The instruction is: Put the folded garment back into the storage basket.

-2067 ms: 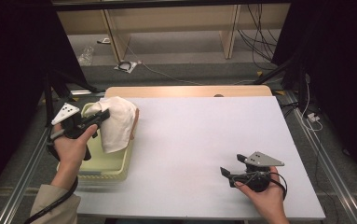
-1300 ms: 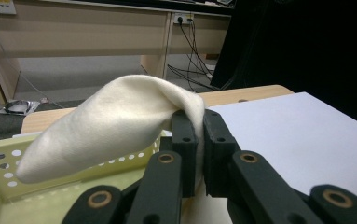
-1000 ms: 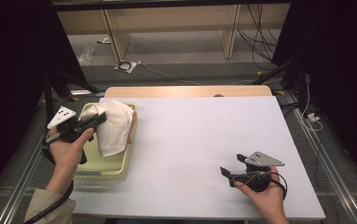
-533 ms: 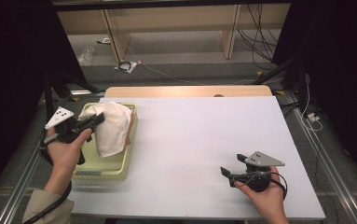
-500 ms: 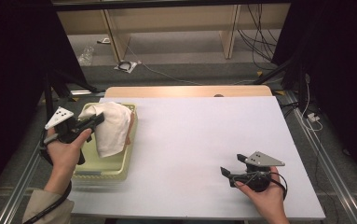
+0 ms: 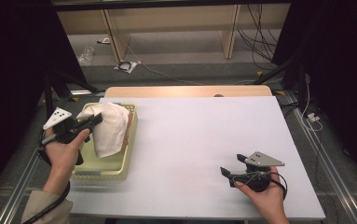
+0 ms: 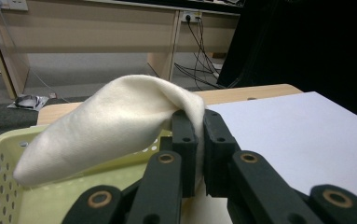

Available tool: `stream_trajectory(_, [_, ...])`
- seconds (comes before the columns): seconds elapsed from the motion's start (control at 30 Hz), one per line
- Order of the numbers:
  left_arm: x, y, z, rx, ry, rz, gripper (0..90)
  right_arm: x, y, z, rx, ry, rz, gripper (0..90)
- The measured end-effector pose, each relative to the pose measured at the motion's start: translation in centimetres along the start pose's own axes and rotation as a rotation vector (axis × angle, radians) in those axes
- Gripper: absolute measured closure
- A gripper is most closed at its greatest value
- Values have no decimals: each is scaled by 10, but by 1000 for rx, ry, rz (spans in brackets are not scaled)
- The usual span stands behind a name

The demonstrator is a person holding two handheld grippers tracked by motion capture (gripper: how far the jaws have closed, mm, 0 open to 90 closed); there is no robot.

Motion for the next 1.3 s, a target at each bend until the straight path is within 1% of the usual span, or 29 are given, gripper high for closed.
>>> stream_trajectory(1.3, [1, 6, 6, -6, 26, -13, 844, 0, 0, 0, 1, -1, 0, 194])
Point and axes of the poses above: each handheld gripper's, and its own axes: x roughly backward along the jaws, z roughly out of its underside, y roughly to its left, the point moved 2 cm from there along -x, roughly forward along the jaws, and after that the axes turned 15 degrees about -y, right-handed, at the moved point
